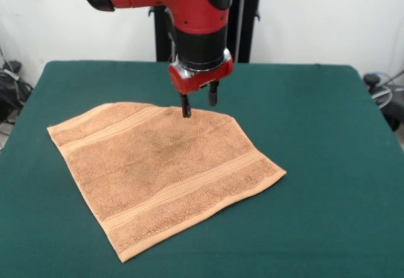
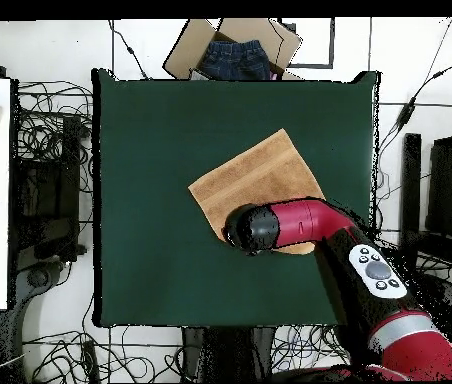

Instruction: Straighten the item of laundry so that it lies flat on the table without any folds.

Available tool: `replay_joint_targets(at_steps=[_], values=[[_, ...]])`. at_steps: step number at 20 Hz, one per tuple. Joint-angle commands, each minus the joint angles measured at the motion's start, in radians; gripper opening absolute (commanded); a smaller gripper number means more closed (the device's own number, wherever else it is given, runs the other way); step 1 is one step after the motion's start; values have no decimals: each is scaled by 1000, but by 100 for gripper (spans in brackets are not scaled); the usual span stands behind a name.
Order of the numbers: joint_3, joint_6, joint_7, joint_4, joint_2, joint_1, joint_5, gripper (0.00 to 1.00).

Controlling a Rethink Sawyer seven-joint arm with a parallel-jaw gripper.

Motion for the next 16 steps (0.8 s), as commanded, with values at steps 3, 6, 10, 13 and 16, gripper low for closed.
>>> replay_joint_targets(at_steps=[3,6,10,13,16], values=[[129,42,-262,4,41,-50,-81,100],[135,36,-258,6,47,-56,-86,100],[131,27,-226,0,68,-59,-80,100],[89,46,-162,-26,105,-58,-63,100],[88,16,-148,6,106,-86,-63,100]])
